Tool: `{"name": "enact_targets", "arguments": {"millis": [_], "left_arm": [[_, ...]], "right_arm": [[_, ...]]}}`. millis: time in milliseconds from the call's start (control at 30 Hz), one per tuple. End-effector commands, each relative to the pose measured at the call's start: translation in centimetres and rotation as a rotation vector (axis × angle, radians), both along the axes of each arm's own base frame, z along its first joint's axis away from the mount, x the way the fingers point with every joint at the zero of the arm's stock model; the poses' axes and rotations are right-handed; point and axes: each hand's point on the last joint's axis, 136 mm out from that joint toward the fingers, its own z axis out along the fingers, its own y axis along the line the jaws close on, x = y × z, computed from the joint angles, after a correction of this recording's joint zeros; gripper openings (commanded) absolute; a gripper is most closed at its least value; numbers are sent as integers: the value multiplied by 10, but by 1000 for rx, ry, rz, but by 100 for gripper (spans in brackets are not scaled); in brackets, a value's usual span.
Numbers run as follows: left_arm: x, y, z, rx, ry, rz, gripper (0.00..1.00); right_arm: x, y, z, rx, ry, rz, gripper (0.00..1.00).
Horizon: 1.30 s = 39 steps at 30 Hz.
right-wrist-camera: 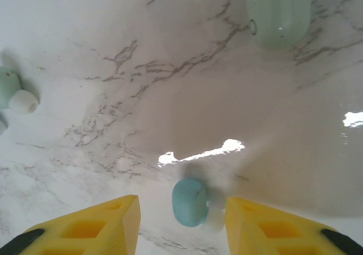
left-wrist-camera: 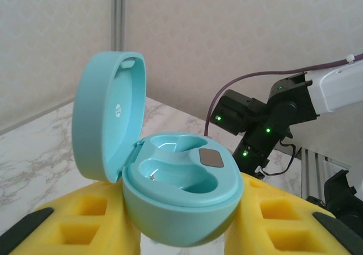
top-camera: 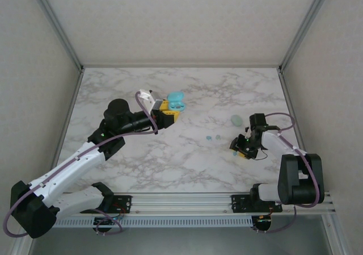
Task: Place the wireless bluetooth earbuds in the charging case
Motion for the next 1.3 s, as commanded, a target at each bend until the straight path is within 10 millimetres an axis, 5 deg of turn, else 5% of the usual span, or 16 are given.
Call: {"name": "enact_targets", "arguments": {"millis": [0,433,1267], "left_arm": [[-6,-2,17,-29,-26,-21,27],[-6,-1,17,-28,-25,-20,27],[-6,0,16,-23,-20,-12,27]], "right_arm": [[2,-5,9,-55,-3,7,45],[1,-12,8,-254,73,147,37],[2,1,-7,-284,157,274,30]]}}
